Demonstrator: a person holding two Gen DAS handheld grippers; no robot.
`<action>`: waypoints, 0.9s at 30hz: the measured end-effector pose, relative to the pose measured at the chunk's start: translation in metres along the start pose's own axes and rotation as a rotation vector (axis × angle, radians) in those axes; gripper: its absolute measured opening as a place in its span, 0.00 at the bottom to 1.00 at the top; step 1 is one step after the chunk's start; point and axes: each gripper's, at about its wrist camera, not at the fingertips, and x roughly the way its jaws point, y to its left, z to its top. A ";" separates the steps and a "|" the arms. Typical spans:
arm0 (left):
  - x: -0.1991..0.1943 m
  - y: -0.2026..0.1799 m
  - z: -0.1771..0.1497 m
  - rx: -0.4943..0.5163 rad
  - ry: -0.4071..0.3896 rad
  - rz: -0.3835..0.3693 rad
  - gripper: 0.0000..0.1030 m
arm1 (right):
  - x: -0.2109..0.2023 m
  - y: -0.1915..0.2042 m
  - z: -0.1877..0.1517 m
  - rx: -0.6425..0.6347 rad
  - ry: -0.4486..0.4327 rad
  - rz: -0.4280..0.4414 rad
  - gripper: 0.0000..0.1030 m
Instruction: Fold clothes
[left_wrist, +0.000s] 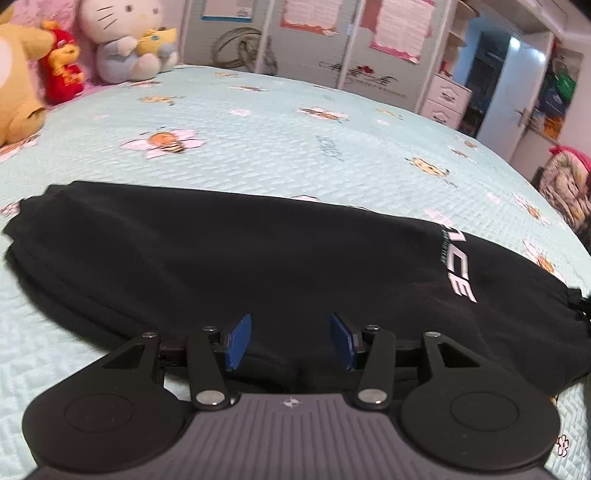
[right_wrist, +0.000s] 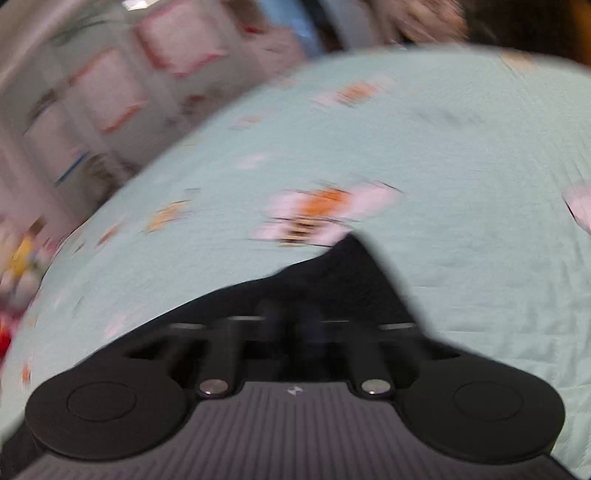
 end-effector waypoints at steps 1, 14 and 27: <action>-0.003 0.008 0.000 -0.022 -0.004 0.000 0.50 | -0.013 -0.002 0.000 0.014 -0.031 0.017 0.05; -0.019 0.054 -0.018 -0.211 0.011 0.019 0.51 | -0.109 0.149 -0.177 -0.403 0.103 0.473 0.28; -0.043 0.151 -0.027 -0.491 -0.027 0.069 0.55 | -0.110 0.196 -0.203 -0.667 -0.062 0.291 0.41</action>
